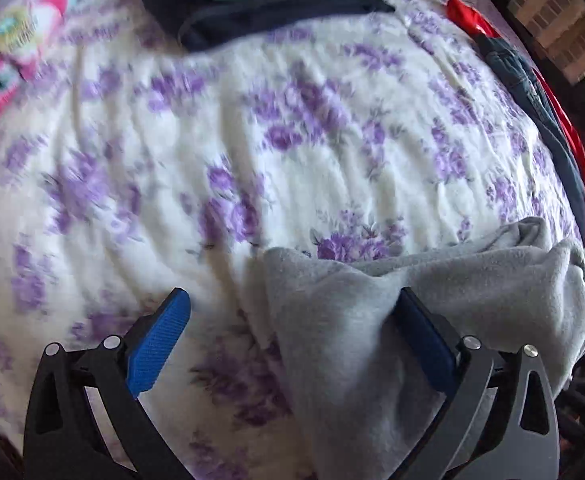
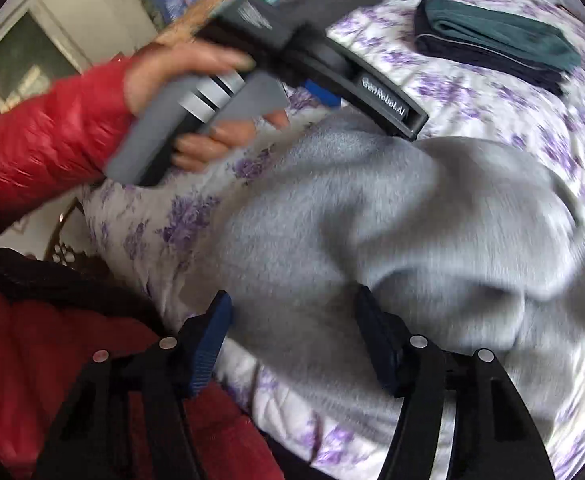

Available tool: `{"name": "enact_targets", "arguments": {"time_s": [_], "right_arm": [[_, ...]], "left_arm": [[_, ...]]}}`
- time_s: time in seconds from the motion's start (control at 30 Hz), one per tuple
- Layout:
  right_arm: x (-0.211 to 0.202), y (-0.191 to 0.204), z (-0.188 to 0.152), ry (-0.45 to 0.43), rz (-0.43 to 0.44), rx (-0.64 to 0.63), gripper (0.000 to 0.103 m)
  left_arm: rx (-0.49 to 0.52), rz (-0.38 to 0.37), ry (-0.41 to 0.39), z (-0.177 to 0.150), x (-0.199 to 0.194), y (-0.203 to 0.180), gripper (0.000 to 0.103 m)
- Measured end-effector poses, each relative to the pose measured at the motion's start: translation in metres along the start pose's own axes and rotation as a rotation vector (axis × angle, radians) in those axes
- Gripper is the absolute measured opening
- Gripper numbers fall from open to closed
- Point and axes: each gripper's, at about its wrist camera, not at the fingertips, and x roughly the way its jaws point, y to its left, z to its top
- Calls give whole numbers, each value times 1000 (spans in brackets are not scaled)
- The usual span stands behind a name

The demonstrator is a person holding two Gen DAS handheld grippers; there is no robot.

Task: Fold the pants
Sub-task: 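Grasp the folded grey bundle with both grippers from opposite sides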

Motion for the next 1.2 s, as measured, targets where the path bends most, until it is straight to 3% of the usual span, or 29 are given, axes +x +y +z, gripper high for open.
{"name": "enact_targets", "arguments": {"time_s": [0.23, 0.37, 0.43, 0.5, 0.6, 0.67, 0.7, 0.83, 0.97, 1.07, 1.17, 1.2], "right_arm": [[-8, 5, -14, 3, -5, 41, 65], [-41, 4, -11, -155, -40, 15, 66], [-57, -2, -8, -232, -80, 36, 78], [-57, -11, -4, -234, -110, 68, 80], [-41, -22, -7, -166, -131, 113, 80], [-20, -27, -18, -51, -144, 133, 81], [-16, -25, -28, -47, -158, 106, 81], [-21, -17, -38, -75, -186, 70, 82], [-22, -16, -38, -94, -181, 54, 82], [-40, -11, -40, -163, -196, 41, 82], [-78, -29, -42, -301, -188, 131, 86], [-87, -38, -45, -328, -188, 171, 93]], "left_arm": [[6, 9, -40, 9, -14, -3, 99], [54, -35, -178, 14, -71, -12, 98], [109, -94, -213, 19, -91, -29, 98], [180, -124, -175, 27, -89, -55, 98], [292, -135, -56, 29, -56, -101, 98], [364, -70, 13, 17, -24, -120, 99], [380, -37, 27, 11, -7, -124, 99], [245, -117, 49, 17, 9, -108, 99], [212, -106, 24, 22, 2, -102, 99], [226, -116, -46, 20, -27, -108, 98], [315, -215, -117, 21, -64, -129, 98], [343, -240, -118, 22, -69, -139, 98]]}}
